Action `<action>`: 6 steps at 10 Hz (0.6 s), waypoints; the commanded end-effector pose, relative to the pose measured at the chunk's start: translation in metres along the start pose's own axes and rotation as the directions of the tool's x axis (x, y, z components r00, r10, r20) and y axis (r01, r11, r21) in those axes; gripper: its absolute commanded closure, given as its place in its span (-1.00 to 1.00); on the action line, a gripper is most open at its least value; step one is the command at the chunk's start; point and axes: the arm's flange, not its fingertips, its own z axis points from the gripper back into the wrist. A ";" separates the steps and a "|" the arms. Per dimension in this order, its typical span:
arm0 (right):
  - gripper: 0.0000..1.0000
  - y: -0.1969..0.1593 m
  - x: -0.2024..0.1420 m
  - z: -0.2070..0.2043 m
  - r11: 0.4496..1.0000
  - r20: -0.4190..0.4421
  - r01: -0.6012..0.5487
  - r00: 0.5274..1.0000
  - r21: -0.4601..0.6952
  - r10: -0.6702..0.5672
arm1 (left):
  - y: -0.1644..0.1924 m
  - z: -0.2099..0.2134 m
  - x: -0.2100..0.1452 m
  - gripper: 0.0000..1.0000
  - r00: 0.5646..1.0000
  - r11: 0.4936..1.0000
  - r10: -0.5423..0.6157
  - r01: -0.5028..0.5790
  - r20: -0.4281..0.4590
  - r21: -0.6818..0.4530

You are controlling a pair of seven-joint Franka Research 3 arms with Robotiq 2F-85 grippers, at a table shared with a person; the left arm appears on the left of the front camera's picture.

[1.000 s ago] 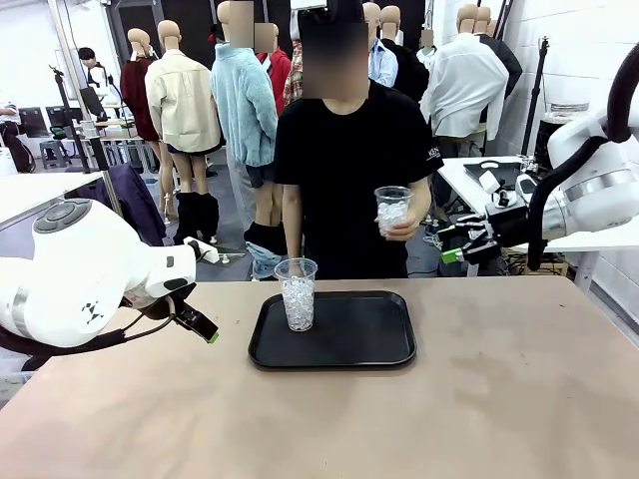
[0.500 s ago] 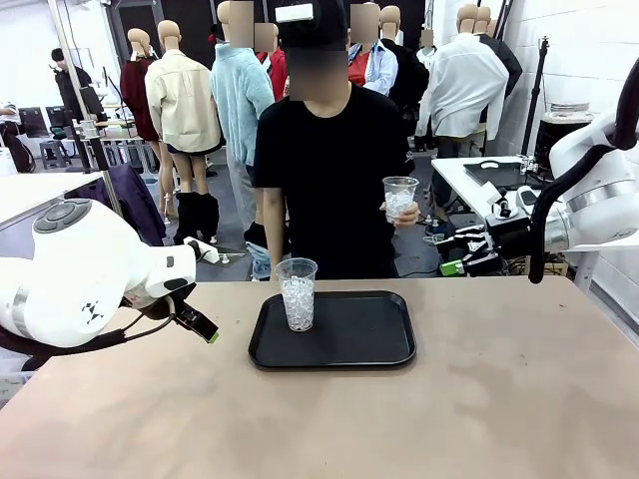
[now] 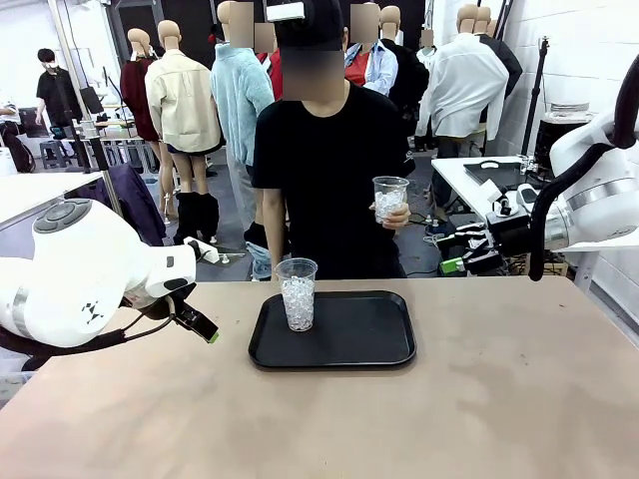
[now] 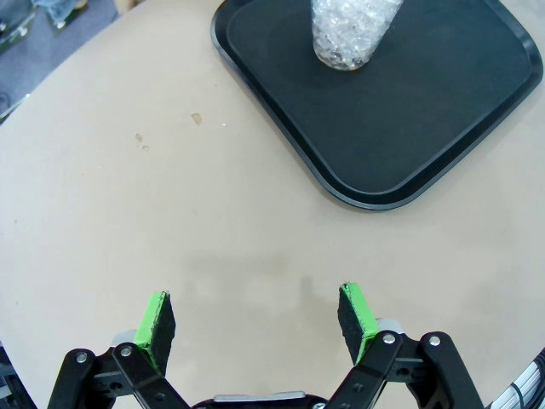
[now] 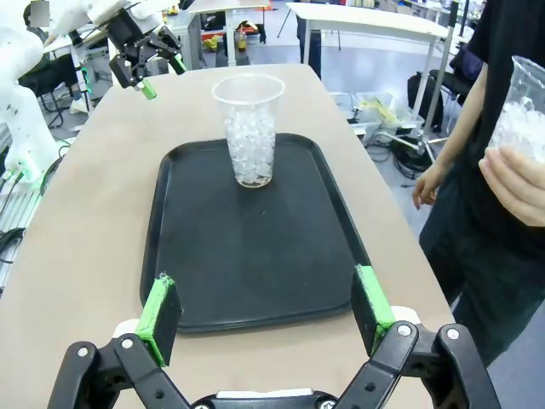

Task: Pour the drink into the iced cup.
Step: Pick up the iced cup indicated by the human and present it to them.

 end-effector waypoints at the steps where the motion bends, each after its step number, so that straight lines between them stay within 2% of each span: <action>1: -1.00 -0.003 -0.001 -0.001 1.000 -0.002 0.005 1.000 0.004 -0.005 | 0.002 0.001 -0.001 -1.00 1.000 1.000 0.004 -0.004 0.002 0.000; 6: -1.00 -0.003 -0.001 -0.001 1.000 -0.002 0.005 1.000 0.004 -0.005 | 0.002 0.001 -0.001 -1.00 1.000 1.000 0.004 -0.004 0.002 0.000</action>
